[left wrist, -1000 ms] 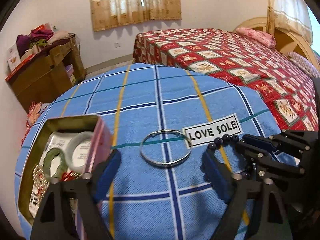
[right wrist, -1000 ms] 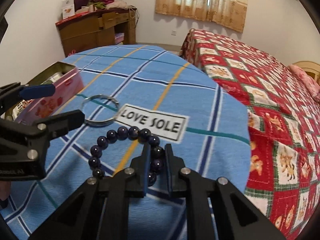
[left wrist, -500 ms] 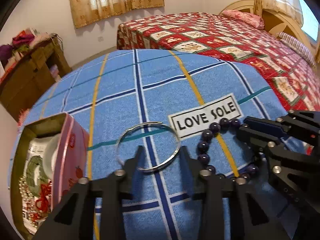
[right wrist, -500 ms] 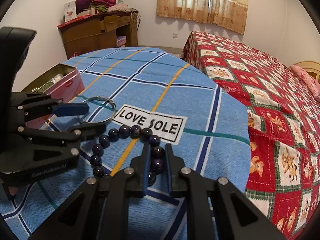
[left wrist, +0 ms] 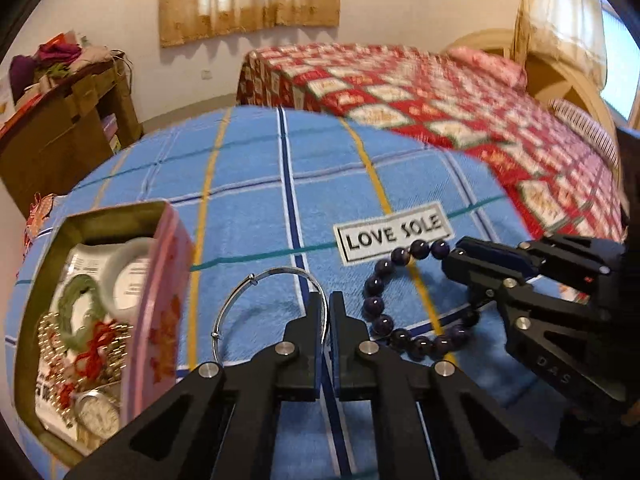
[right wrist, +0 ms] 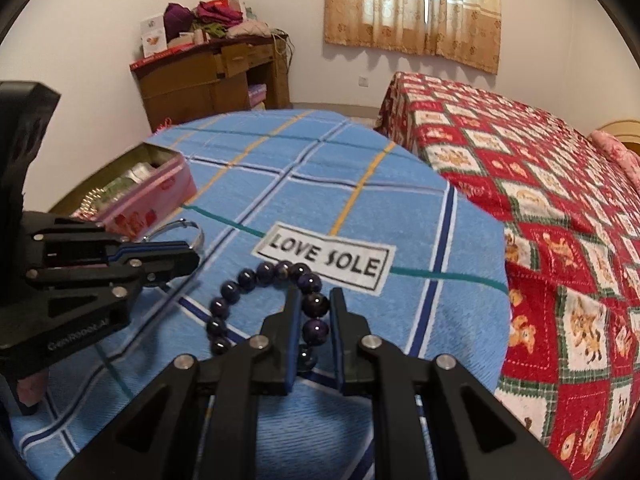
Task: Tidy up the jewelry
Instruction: 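Grasp the silver bangle with the left tool while the right tool grasps the dark bead bracelet, then carry the bangle and bead bracelet into the pink tin and open both tools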
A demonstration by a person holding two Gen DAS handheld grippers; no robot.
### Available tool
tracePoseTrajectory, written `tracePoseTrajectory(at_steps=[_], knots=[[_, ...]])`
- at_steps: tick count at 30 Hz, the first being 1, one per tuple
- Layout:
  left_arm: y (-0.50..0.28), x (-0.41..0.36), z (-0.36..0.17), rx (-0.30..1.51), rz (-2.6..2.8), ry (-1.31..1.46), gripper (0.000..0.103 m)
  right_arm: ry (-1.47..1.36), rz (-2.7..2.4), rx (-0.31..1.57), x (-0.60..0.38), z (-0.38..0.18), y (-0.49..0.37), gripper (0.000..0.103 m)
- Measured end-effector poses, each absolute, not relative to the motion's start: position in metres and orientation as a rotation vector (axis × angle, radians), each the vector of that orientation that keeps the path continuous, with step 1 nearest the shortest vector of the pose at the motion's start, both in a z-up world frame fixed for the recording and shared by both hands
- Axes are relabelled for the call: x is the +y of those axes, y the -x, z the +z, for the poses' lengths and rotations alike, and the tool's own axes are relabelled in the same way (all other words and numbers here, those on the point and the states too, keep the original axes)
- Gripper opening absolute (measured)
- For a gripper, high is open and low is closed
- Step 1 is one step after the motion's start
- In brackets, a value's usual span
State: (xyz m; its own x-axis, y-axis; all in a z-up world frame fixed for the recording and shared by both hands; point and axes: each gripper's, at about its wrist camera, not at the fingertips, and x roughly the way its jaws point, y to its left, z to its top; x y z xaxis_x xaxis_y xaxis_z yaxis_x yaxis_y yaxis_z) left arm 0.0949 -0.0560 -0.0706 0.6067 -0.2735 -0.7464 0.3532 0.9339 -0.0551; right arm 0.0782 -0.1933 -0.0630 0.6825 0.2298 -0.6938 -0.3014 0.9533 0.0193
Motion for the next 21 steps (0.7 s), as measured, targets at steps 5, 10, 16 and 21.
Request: tracePoseTrajectory(at_steps=[5, 10, 16, 21], knots=[[-0.079, -0.042, -0.045, 0.782, -0.348, -0.050, 0.002, 0.106, 0.331, 0.721, -0.185, -0.043, -0.070, 0.015], [-0.065, -0.034, -0.023, 0.721, -0.333, -0.036, 0.002, 0.116, 0.356, 0.681, -0.177, -0.026, -0.060, 0.015], [-0.057, -0.018, 0.001, 0.664, -0.316, 0.000, 0.002, 0.133, 0.378, 0.620, -0.168, -0.001, -0.052, 0.015], [-0.055, 0.000, 0.014, 0.632, -0.275, 0.024, 0.002, 0.149, 0.404, 0.576, -0.158, 0.015, -0.052, 0.015]])
